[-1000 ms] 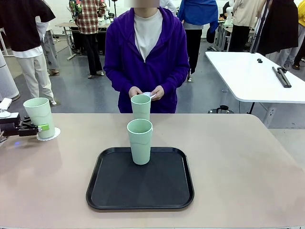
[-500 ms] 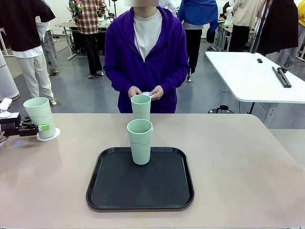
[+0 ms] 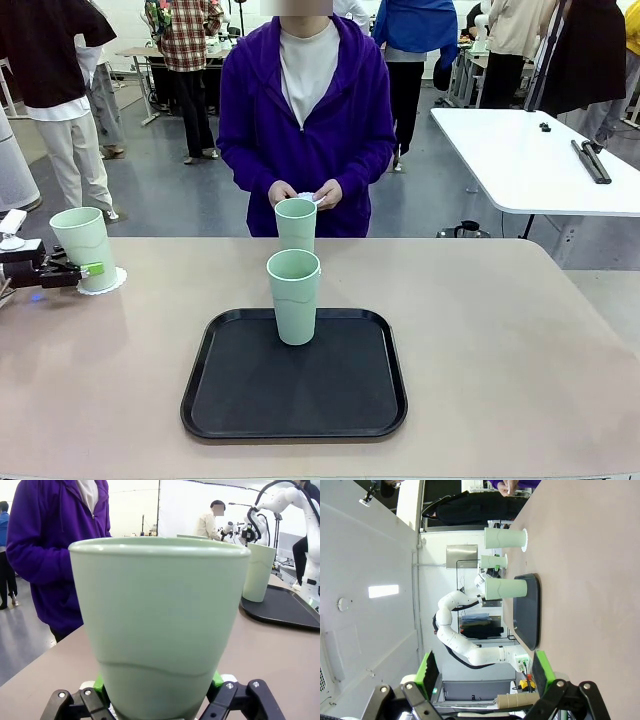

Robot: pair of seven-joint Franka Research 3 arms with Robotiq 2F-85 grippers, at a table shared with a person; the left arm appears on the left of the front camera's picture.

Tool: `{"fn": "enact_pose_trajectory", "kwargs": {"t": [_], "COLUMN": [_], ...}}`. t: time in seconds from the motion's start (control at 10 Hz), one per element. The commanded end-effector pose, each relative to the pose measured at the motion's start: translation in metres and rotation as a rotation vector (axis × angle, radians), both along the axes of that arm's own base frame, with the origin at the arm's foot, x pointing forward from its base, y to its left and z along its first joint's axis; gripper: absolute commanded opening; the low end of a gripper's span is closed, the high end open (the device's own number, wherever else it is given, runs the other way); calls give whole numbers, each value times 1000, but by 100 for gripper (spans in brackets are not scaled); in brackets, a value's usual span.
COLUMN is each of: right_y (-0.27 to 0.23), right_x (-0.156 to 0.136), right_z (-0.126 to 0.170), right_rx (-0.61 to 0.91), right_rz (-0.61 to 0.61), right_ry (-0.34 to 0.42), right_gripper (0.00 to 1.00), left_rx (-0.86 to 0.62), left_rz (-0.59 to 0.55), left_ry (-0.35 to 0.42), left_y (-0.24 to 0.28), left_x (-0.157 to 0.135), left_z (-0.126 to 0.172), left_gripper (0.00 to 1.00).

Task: Place coasters on the table and set cups on them.
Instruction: Take one Reusable plastic cup from the Flat Tray and place it on a coaster set by the human.

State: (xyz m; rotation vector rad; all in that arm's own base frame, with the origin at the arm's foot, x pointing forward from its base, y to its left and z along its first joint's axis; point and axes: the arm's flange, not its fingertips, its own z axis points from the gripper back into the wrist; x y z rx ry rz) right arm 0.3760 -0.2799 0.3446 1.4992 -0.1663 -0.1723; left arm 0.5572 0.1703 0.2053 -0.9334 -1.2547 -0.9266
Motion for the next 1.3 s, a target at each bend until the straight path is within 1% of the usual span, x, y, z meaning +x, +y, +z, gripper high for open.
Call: {"fn": "enact_pose_trajectory", "kwargs": {"t": [0.0,0.2,0.6,0.9,1.2], "right_y": [0,0,0,0,0], "right_x": [0,0,0,0,0], "right_z": [1,1,1,1,1], "right_rx": [4,4,4,4,4], "right_rz": [2,2,2,2,2], "right_ry": [-1,-1,-1,-1,-1], "right_gripper": [100,100,100,100,100], "left_rx": [-1,6,60,115,163], "left_rz": [-3,-7,-6,-7,-27], "left_ry": [-4,10,25,51,99], "left_y": [4,4,7,9,10], "left_x": [5,4,2,0,-4], "left_z": [-2,-3,7,11,13], "left_gripper": [100,100,100,100,100]}}
